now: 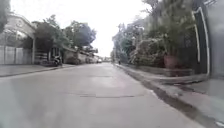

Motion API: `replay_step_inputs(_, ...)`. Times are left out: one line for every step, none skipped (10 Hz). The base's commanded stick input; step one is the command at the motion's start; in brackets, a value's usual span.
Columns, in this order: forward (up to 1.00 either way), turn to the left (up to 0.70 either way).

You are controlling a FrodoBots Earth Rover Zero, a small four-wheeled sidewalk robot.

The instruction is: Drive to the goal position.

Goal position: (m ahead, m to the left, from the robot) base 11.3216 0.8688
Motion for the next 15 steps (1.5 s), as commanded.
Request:
replay_step_inputs(1.00,-0.02)
replay_step_inputs(0.95,-0.05)
replay_step_inputs(0.94,0.00)
replay_step_inputs(0.99,0.00)
replay_step_inputs(1.00,0.00)
replay_step_inputs(1.00,0.00)
replay_step_inputs(1.00,0.00)
replay_step_inputs(1.00,0.00)
replay_step_inputs(1.00,0.00)
replay_step_inputs(1.00,0.00)
replay_step_inputs(1.00,0.00)
replay_step_inputs(1.00,0.00)
replay_step_inputs(1.00,0.00)
replay_step_inputs(1.00,0.00)
replay_step_inputs(1.00,0.00)
